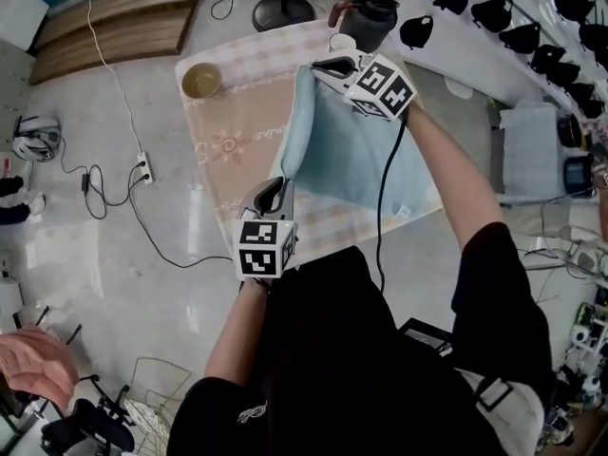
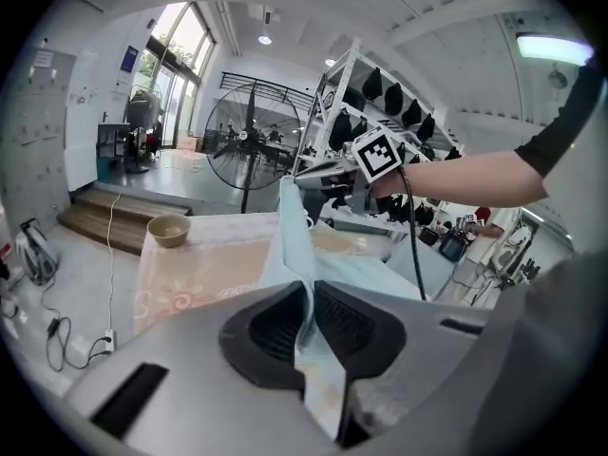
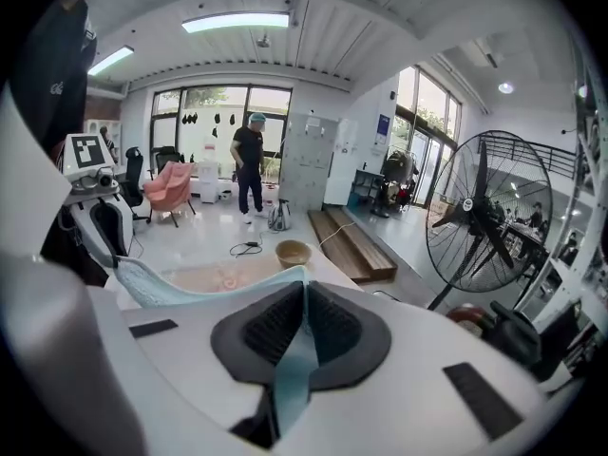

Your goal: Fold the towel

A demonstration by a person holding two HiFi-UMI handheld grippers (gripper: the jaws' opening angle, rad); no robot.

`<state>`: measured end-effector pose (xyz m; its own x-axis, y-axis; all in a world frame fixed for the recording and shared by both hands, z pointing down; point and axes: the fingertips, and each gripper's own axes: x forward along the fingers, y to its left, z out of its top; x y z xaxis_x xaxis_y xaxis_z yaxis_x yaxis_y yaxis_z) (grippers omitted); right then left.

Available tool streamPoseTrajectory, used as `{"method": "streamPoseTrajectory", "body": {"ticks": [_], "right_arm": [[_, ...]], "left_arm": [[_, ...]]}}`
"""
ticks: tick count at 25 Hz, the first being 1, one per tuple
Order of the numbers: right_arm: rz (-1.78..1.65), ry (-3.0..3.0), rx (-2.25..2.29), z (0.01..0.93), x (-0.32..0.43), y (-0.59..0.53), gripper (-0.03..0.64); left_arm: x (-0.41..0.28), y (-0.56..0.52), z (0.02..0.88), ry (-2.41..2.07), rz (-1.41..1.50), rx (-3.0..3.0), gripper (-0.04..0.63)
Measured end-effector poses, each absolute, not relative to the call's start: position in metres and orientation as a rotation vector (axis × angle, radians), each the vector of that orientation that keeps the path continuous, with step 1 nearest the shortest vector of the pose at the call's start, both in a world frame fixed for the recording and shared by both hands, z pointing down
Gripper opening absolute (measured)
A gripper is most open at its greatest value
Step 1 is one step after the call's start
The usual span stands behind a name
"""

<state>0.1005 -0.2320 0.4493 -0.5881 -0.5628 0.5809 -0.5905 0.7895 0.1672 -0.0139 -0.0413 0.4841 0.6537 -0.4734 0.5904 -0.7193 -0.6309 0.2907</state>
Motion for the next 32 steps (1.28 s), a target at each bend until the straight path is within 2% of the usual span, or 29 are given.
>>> {"method": "streamPoseTrajectory", "body": {"ticks": [10,21,32], "right_arm": [[0.078,-2.379,0.757,0.482,0.202,-0.184,0.02],[0.182,-2.354,0.814,0.527,0.327,-0.125,0.02],[0.28,-2.284,0.941,0.558,0.421,-0.067,0.019]], "left_arm": [[0.103,0.012,0.502,-0.89,0.667,2.313,0.044],[0.236,0.08,0.543,-0.62,0.767,2.318,0.044],[0.313,0.136,0.569,-0.378,0.934,2.376,0.035]]}}
